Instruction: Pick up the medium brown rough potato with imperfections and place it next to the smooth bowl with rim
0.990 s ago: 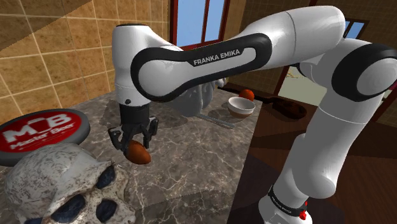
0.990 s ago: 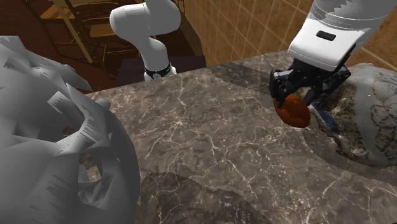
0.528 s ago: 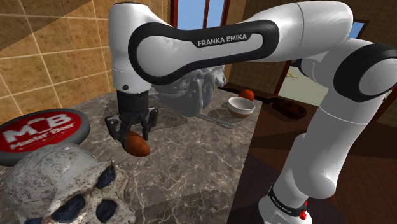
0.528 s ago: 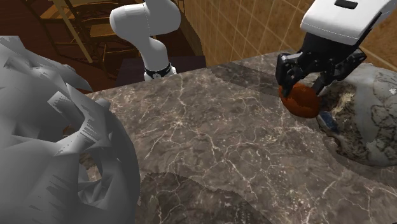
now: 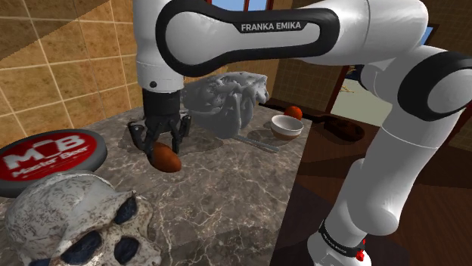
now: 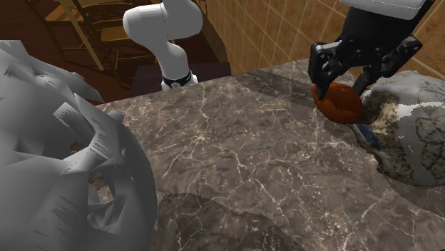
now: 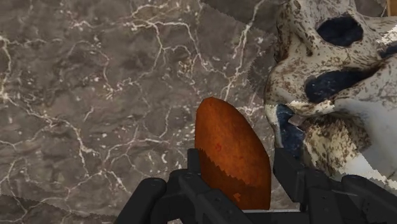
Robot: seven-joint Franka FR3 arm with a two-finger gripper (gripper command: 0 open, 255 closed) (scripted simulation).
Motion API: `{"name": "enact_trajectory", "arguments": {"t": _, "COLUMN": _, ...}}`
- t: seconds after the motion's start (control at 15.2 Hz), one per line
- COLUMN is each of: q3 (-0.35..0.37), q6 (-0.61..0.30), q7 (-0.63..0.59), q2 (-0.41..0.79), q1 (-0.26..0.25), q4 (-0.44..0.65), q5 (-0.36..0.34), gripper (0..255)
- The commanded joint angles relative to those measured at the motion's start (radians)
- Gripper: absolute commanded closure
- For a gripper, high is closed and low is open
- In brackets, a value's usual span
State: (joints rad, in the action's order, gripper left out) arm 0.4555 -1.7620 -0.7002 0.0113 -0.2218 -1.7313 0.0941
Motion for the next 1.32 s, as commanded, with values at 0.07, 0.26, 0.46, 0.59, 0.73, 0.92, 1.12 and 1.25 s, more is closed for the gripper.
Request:
{"name": "enact_trajectory", "arguments": {"t": 0.07, "q3": -0.037, "q6": 0.002, "q7": 0.079, "q2": -0.060, "q1": 0.037, "q4": -0.060, "q5": 0.027, "gripper": 255}}
{"name": "enact_trajectory", "arguments": {"t": 0.26, "q3": -0.079, "q6": 0.006, "q7": 0.160, "q2": -0.106, "q1": 0.071, "q4": -0.109, "q5": 0.043, "gripper": 255}}
{"name": "enact_trajectory", "arguments": {"t": 0.46, "q3": -0.123, "q6": 0.011, "q7": 0.238, "q2": -0.142, "q1": 0.103, "q4": -0.147, "q5": 0.051, "gripper": 255}}
{"name": "enact_trajectory", "arguments": {"t": 0.59, "q3": -0.153, "q6": 0.016, "q7": 0.289, "q2": -0.161, "q1": 0.123, "q4": -0.166, "q5": 0.052, "gripper": 255}}
{"name": "enact_trajectory", "arguments": {"t": 0.73, "q3": -0.183, "q6": 0.021, "q7": 0.339, "q2": -0.175, "q1": 0.144, "q4": -0.181, "q5": 0.051, "gripper": 255}}
{"name": "enact_trajectory", "arguments": {"t": 0.92, "q3": -0.227, "q6": 0.028, "q7": 0.413, "q2": -0.187, "q1": 0.175, "q4": -0.194, "q5": 0.046, "gripper": 255}}
{"name": "enact_trajectory", "arguments": {"t": 1.12, "q3": -0.270, "q6": 0.036, "q7": 0.485, "q2": -0.191, "q1": 0.206, "q4": -0.198, "q5": 0.037, "gripper": 255}}
{"name": "enact_trajectory", "arguments": {"t": 1.25, "q3": -0.299, "q6": 0.042, "q7": 0.532, "q2": -0.188, "q1": 0.226, "q4": -0.195, "q5": 0.030, "gripper": 255}}
